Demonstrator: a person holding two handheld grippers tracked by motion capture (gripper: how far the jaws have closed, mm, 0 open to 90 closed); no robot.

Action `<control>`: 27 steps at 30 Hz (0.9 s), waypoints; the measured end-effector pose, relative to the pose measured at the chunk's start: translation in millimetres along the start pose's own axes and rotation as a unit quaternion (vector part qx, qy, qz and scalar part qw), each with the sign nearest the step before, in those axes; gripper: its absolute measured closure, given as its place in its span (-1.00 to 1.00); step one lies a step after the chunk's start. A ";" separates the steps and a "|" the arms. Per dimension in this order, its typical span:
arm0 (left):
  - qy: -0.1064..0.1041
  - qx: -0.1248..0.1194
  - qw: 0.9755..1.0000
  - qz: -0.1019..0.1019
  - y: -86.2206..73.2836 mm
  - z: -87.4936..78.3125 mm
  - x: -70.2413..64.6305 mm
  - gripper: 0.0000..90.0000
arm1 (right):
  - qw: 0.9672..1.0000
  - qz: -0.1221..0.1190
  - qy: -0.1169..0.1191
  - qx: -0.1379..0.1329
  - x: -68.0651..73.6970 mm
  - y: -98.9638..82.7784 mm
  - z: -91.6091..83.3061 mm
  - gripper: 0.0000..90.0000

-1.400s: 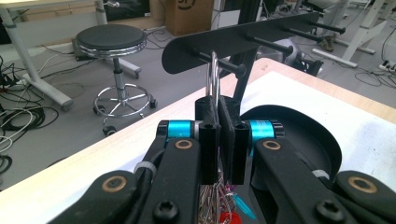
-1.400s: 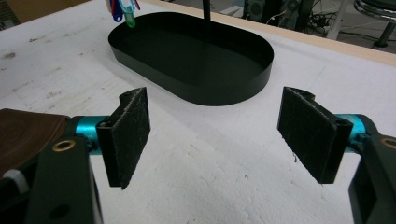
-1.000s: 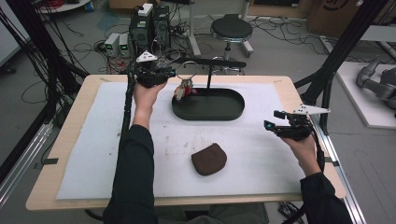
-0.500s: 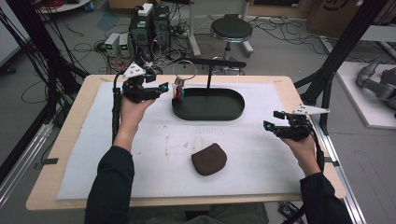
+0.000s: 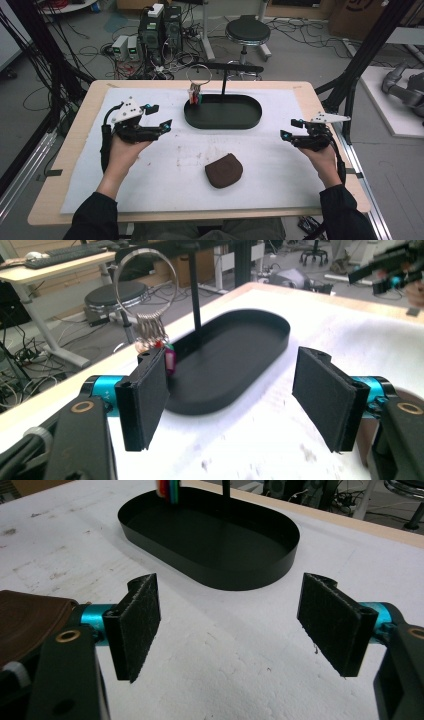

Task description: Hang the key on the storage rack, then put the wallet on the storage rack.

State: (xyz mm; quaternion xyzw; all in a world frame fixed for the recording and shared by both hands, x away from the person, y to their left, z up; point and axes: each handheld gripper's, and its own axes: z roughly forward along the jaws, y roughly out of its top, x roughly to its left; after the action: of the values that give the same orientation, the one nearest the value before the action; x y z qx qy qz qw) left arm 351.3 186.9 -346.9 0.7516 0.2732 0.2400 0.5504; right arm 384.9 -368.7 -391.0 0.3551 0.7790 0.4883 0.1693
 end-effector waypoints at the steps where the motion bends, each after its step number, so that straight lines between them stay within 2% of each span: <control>1: 0.001 0.000 1.000 -0.004 -3.7 -1.6 -0.1 -0.35 | 1.000 0.000 0.000 0.001 0.7 0.1 0.0 -0.42; 6: 0.007 0.003 1.000 -0.022 -29.5 -12.1 -0.5 -0.40 | 1.000 -0.002 0.002 0.003 1.9 -0.5 0.6 -0.43; 10: 0.010 0.006 1.000 -0.026 -41.0 -16.8 -1.2 -0.40 | 1.000 -0.002 0.002 0.004 2.7 -2.2 1.5 -0.43; 18: 0.011 0.010 0.999 -0.032 -50.4 -16.2 -0.7 -0.42 | 1.000 -0.005 0.002 0.006 4.4 -4.0 2.4 -0.43; 27: 0.009 0.011 0.999 -0.028 -51.0 -11.5 -0.3 -0.42 | 1.000 -0.005 0.001 0.004 4.4 -4.6 0.8 -0.43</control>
State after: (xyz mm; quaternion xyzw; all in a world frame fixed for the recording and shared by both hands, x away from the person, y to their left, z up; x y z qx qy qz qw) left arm 336.0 207.2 -392.5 0.7475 0.3022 0.2281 0.5458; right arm 380.5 -366.3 -395.1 0.3514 0.7828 0.4848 0.1696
